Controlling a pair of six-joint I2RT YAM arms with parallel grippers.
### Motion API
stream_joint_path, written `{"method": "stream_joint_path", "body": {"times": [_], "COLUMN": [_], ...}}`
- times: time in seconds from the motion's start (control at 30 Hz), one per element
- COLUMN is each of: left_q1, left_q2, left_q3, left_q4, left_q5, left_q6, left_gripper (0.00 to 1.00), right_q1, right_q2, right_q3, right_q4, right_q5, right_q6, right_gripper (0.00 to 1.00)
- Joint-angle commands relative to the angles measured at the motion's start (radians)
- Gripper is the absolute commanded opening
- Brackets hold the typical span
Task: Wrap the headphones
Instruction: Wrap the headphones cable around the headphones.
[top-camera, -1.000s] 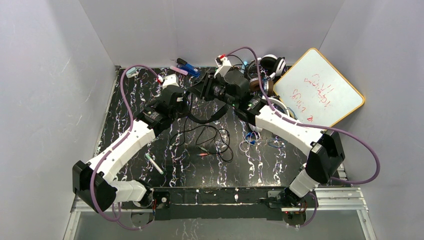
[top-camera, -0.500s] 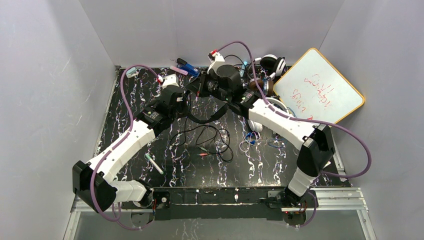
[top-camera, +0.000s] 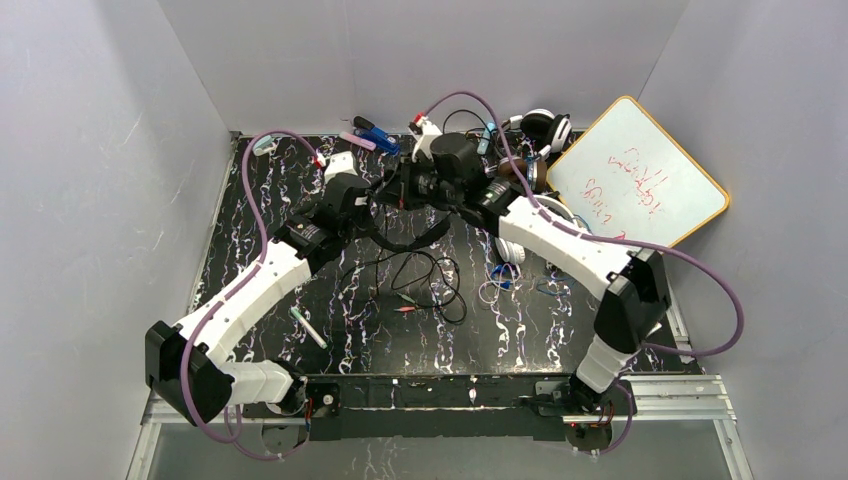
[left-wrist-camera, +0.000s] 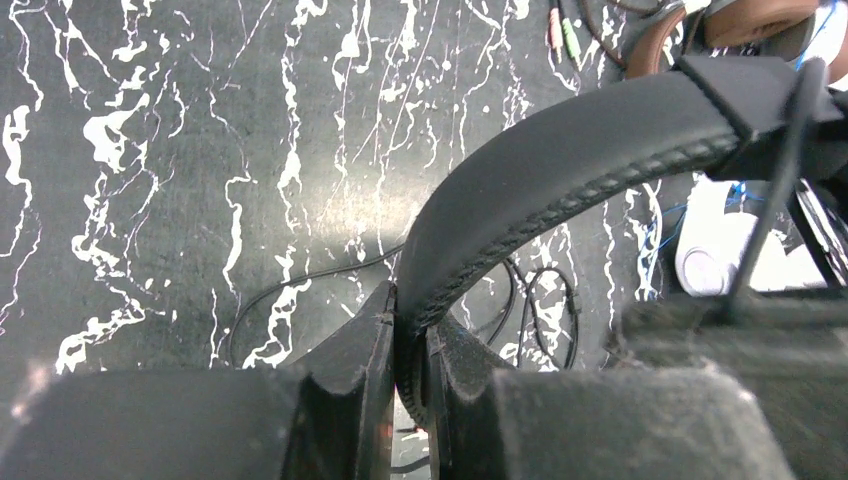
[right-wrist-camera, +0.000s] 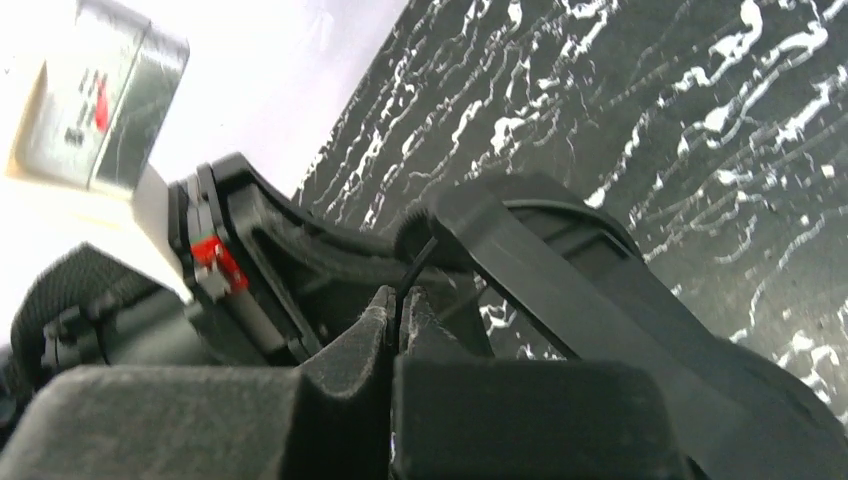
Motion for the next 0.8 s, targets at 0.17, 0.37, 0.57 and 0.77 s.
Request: {"method": "stream_joint_path", "body": {"times": [0.17, 0.37, 0.57, 0.77], "left_q1": [-0.007, -0.007, -0.006, -0.007], "left_q2": [-0.020, -0.023, -0.023, -0.013], "left_q3": [0.047, 0.060, 0.085, 0.116], "left_q4": [0.005, 0.006, -0.003, -0.016], "left_q5": [-0.053, -0.055, -0.076, -0.100], "left_q6": [-0.028, -0.037, -0.063, -0.079], "left_gripper": [0.00, 0.00, 0.00, 0.00], "right_q1": [0.009, 0.010, 0.012, 0.016], "right_q2": [-0.261, -0.294, -0.293, -0.349], "right_q3": [-0.237, -0.299, -0.358, -0.436], "right_q4": [0.029, 0.038, 0.076, 0.094], "right_q5": [0.009, -0.037, -0.123, -0.111], "right_q6": [-0.020, -0.011, 0.031, 0.036], "right_gripper": [0.10, 0.17, 0.25, 0.32]}}
